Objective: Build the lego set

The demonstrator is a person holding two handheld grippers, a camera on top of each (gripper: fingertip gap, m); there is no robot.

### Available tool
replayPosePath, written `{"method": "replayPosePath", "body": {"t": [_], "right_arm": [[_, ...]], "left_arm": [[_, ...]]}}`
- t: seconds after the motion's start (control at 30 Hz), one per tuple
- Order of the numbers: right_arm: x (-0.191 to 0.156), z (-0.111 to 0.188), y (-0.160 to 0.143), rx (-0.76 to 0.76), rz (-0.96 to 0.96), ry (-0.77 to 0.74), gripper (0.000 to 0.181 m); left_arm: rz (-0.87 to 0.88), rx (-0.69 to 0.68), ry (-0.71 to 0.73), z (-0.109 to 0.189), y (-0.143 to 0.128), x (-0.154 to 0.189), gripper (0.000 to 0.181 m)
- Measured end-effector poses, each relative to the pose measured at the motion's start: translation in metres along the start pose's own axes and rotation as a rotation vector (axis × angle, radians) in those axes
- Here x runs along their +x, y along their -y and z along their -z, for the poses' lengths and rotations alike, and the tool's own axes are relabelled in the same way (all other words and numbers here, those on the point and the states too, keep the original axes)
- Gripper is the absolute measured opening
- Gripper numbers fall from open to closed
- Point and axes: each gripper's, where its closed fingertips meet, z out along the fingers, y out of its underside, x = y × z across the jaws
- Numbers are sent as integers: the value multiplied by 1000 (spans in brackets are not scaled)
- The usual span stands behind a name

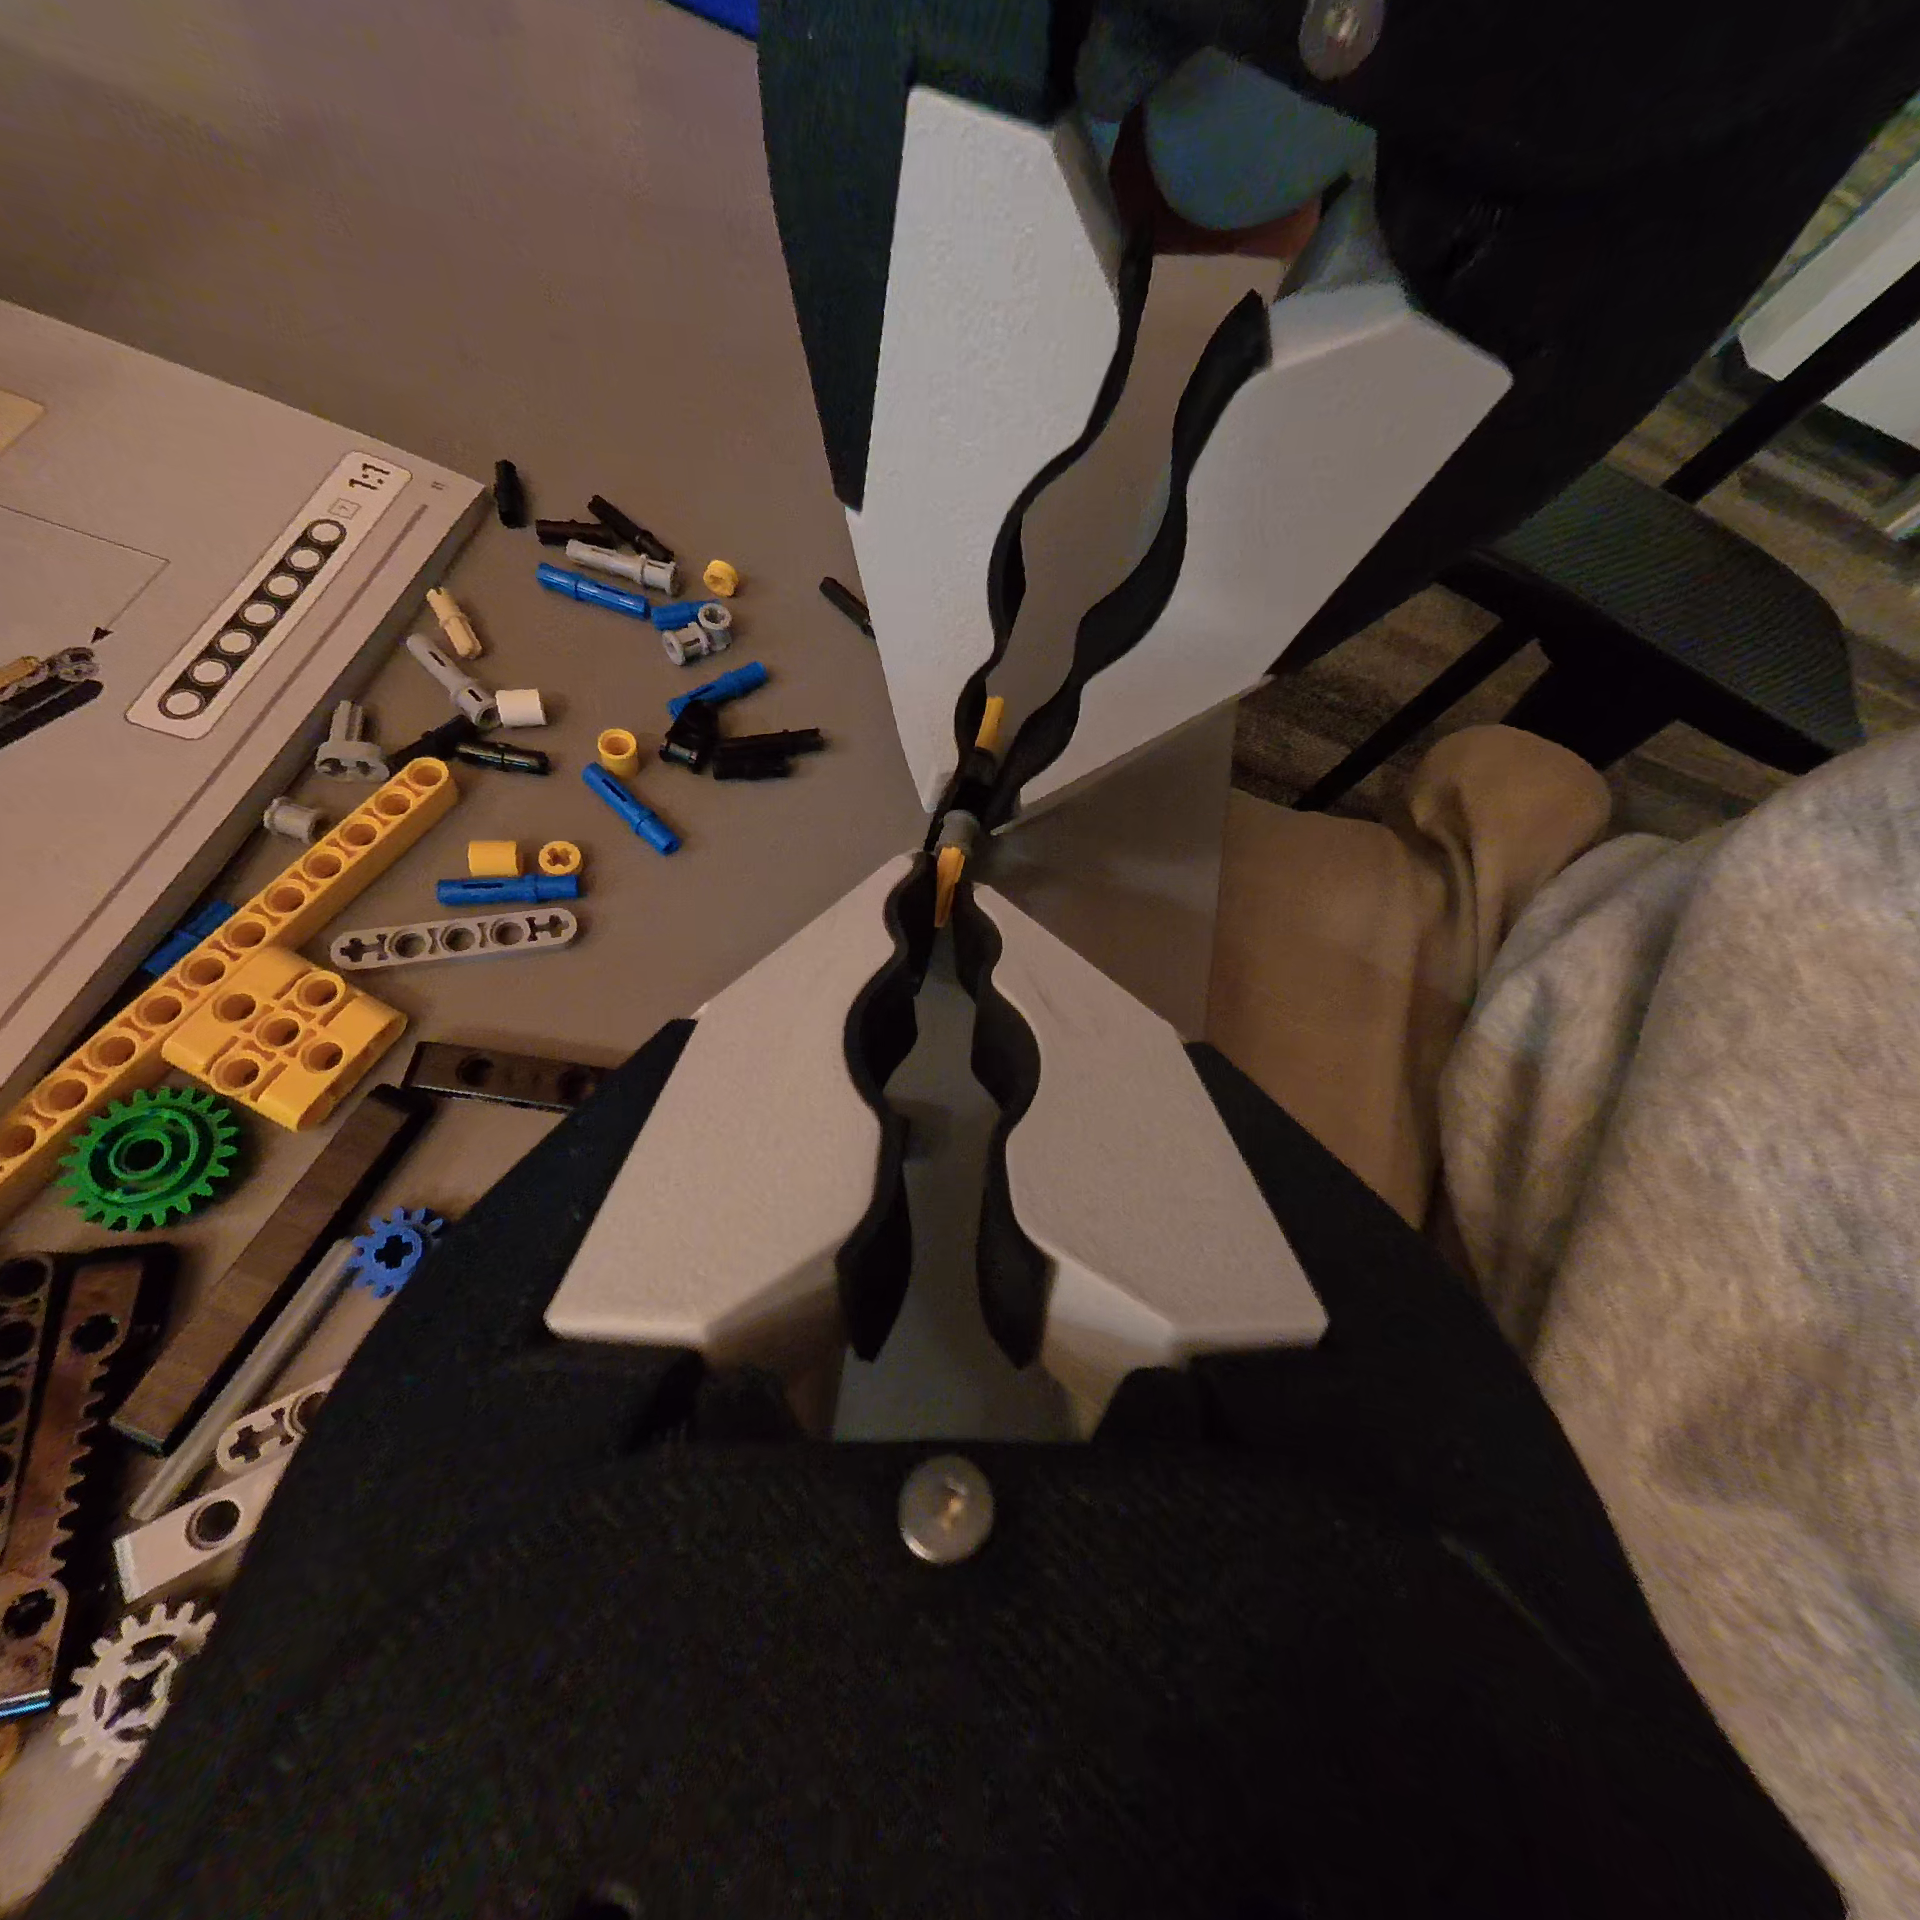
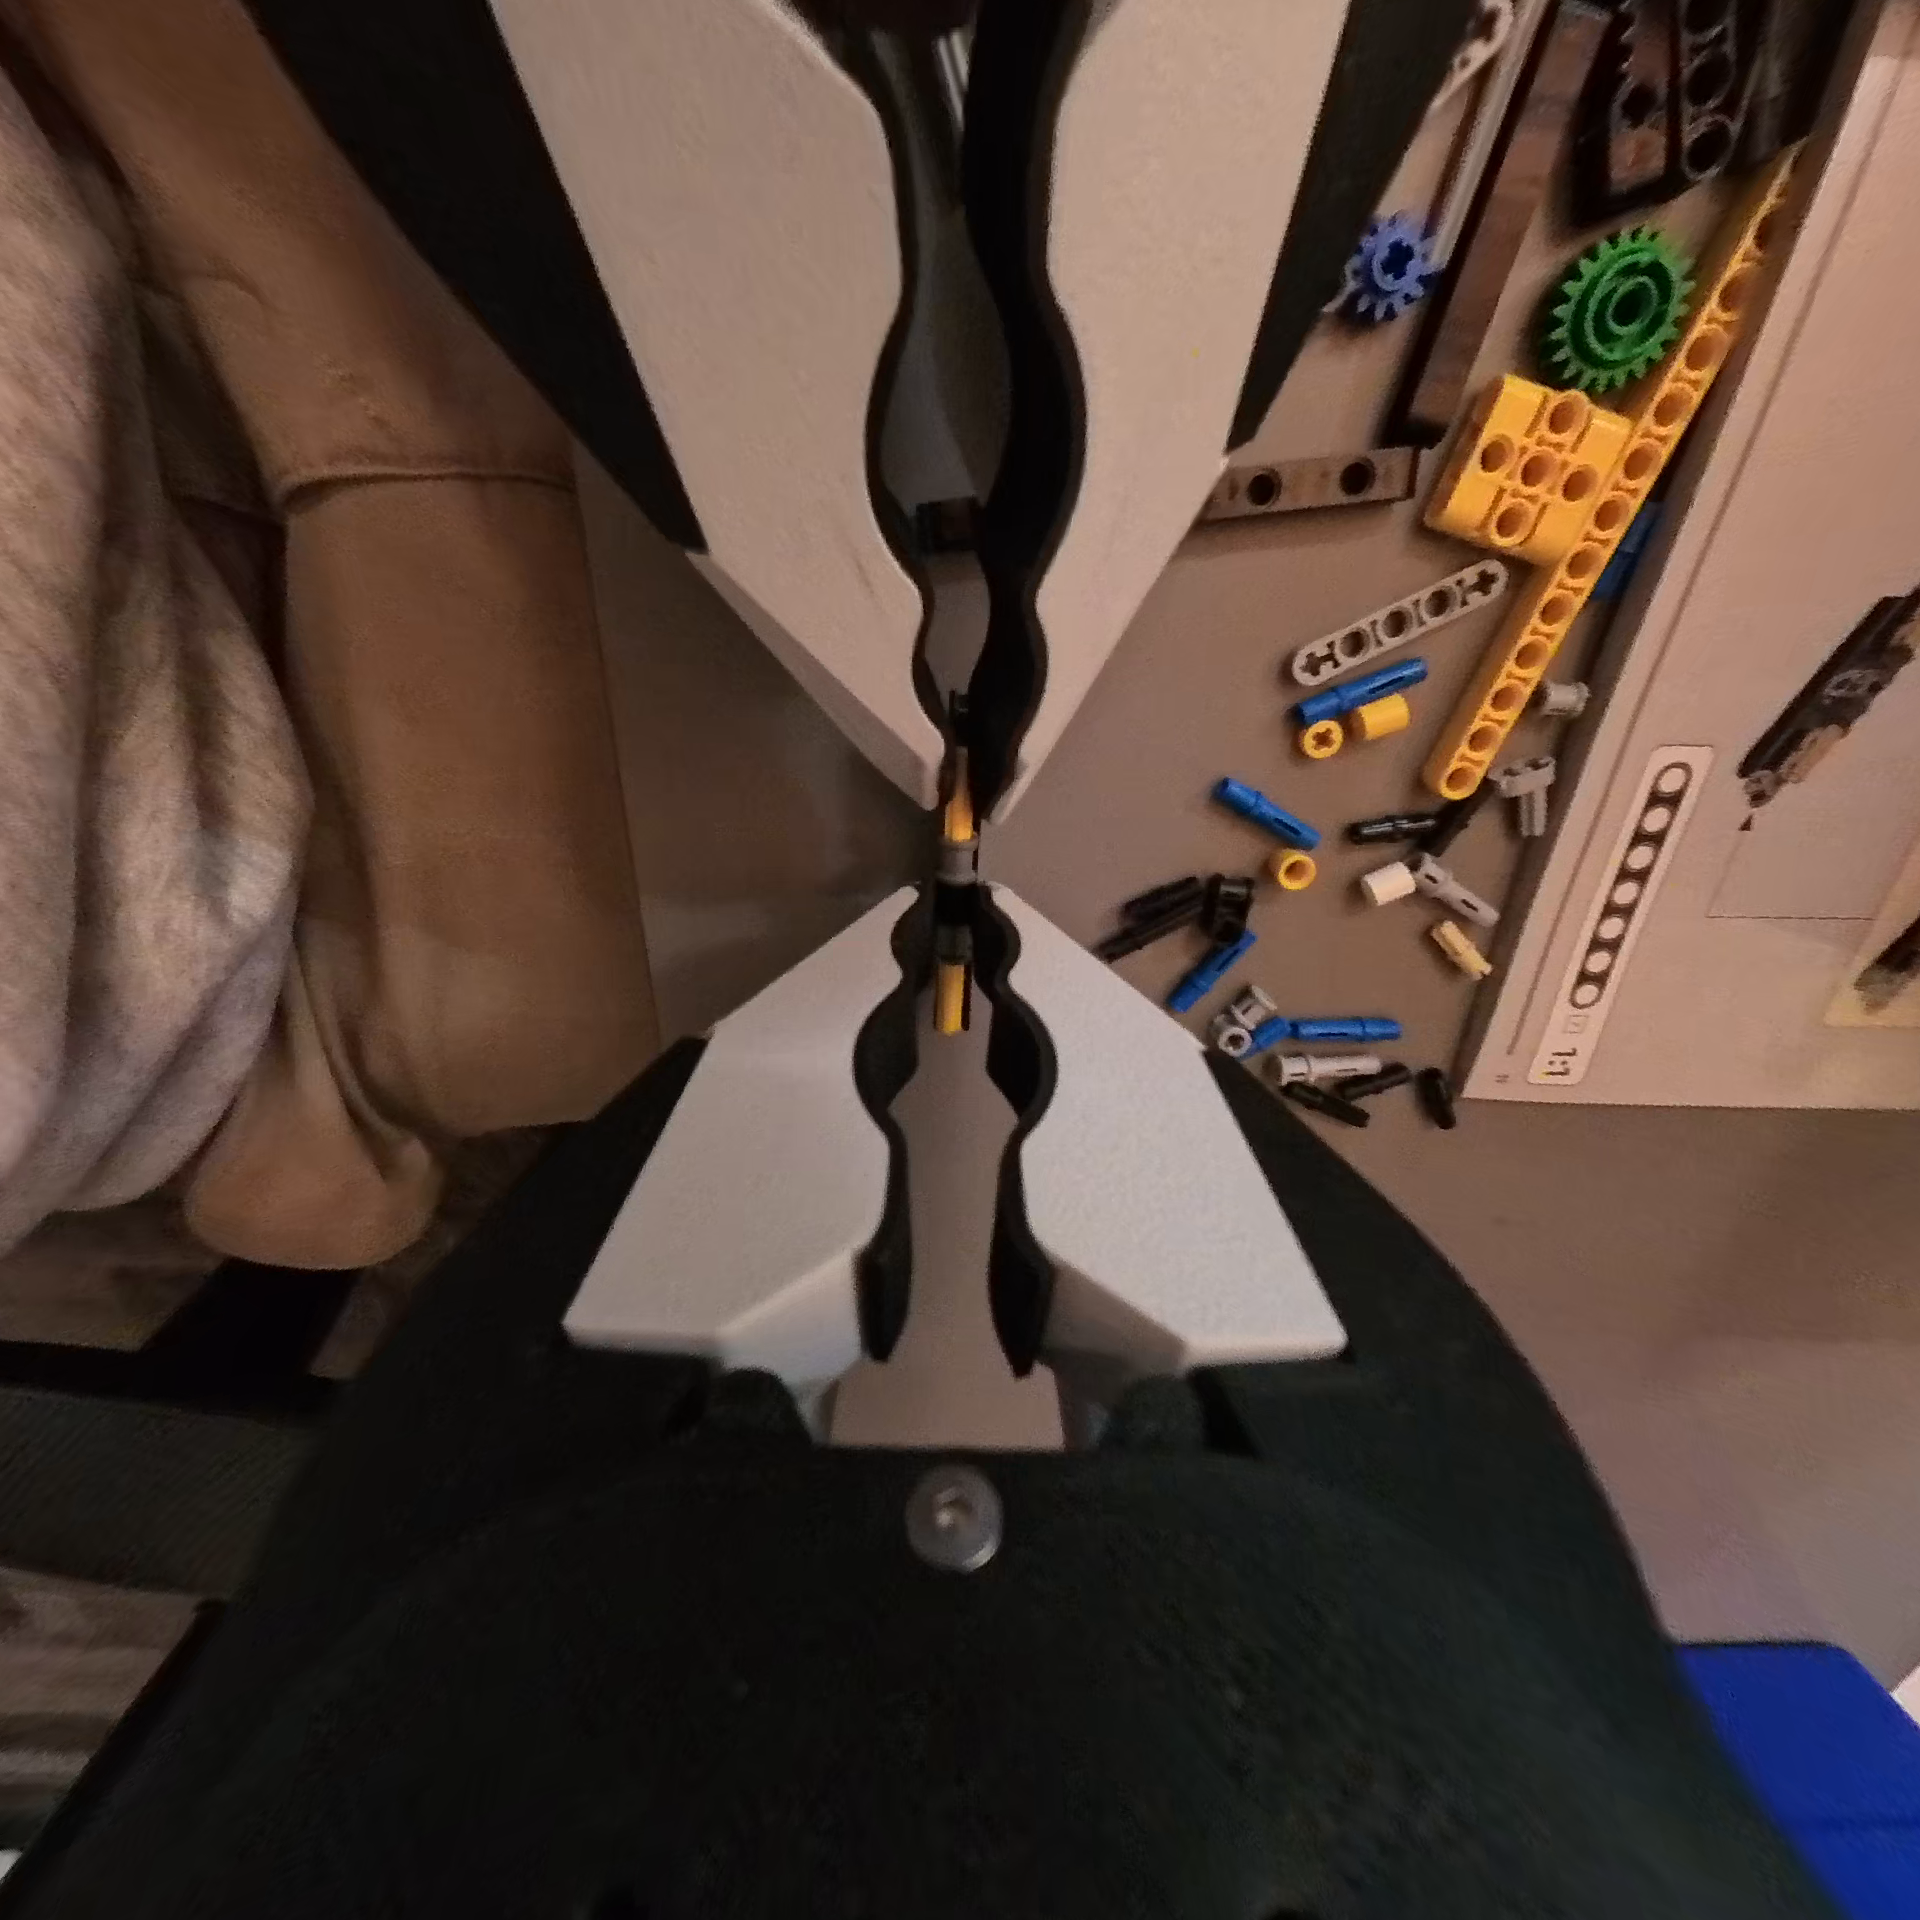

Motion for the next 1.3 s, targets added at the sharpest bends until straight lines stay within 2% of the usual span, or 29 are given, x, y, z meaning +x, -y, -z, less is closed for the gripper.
{"method": "replayPosePath", "body": {"t": [0.73, 1.3], "right_arm": [[0, -2, 5, 25, -37, 19, 5], [4, 4, 8, 116, -1, -79, 11]], "left_arm": [[4, -2, -2, 4, -3, -1, 3], [3, -17, 24, 2, -2, -3, 2]]}}
